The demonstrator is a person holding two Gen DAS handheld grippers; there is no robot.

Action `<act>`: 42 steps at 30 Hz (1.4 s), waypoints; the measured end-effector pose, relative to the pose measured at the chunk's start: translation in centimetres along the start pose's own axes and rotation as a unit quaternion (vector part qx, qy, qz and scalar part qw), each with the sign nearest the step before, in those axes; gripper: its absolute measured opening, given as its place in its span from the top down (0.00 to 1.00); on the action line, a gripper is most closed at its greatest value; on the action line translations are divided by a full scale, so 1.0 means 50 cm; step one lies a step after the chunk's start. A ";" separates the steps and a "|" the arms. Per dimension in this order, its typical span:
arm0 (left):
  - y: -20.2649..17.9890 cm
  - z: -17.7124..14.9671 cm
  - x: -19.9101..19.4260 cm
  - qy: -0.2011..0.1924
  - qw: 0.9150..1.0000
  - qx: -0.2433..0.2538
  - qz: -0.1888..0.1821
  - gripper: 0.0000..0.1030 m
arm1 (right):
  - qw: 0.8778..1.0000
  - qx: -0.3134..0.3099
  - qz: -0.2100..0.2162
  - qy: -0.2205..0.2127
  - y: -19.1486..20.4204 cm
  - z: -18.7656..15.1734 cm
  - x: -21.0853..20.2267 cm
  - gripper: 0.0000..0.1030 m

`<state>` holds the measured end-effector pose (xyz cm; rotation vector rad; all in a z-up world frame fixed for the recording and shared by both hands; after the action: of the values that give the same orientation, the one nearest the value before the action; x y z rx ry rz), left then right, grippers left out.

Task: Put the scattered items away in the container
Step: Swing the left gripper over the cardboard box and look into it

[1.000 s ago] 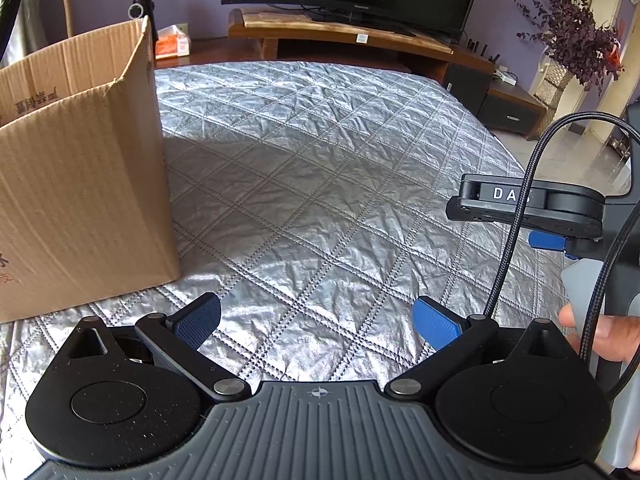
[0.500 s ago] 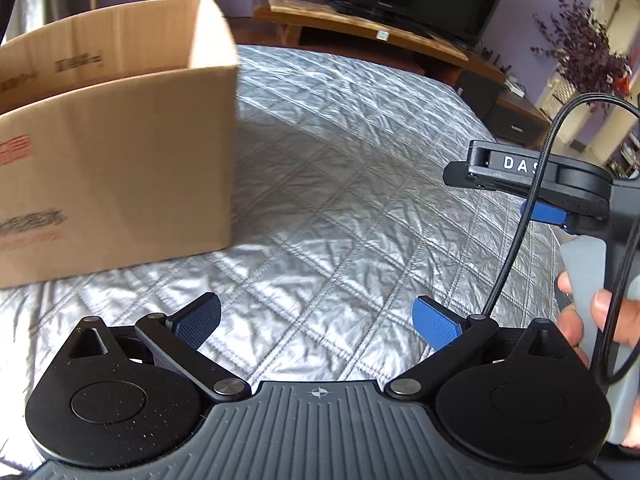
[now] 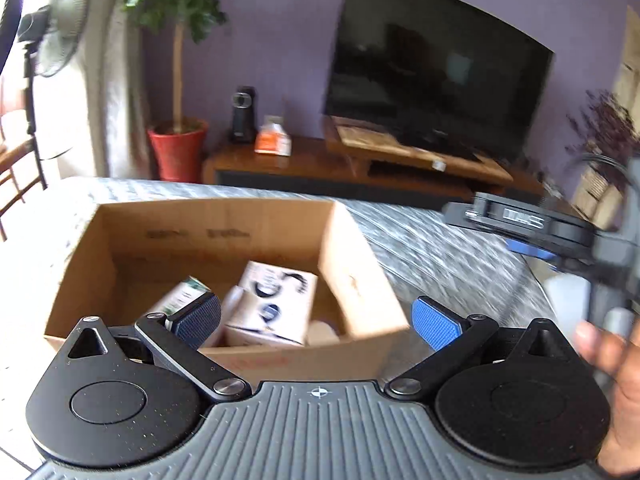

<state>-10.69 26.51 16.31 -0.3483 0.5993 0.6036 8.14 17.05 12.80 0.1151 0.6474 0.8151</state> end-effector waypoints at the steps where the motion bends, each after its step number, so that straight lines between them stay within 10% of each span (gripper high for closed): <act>1: 0.021 0.011 0.011 0.002 1.000 -0.017 0.009 0.01 | 1.000 -0.006 0.009 -0.003 0.015 0.010 0.002 0.01; 7: 0.135 0.036 0.098 0.028 0.993 -0.080 0.083 0.01 | 0.998 -0.048 0.020 0.020 0.059 -0.006 0.051 0.01; 18: 0.228 0.024 0.184 0.061 0.983 -0.147 0.089 0.00 | 0.989 -0.116 0.009 0.096 0.149 -0.090 0.162 0.01; 42: 0.276 -0.002 0.227 0.065 0.984 -0.108 0.125 0.00 | 0.977 -0.182 -0.034 0.109 0.207 -0.142 0.210 0.01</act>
<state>-11.76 41.97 7.38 -0.5245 0.7105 0.8954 2.75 30.58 5.42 -0.3314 0.6927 0.8739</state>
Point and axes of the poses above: each gripper's, at about its wrist camera, not at the fingertips, and x roughly the way its jaws point, y to its left, z to its top, the point moved 10 cm from there along x, roughly the way its jaws point, and after that the axes turned 3 degrees about x, right-handed, at the moved point
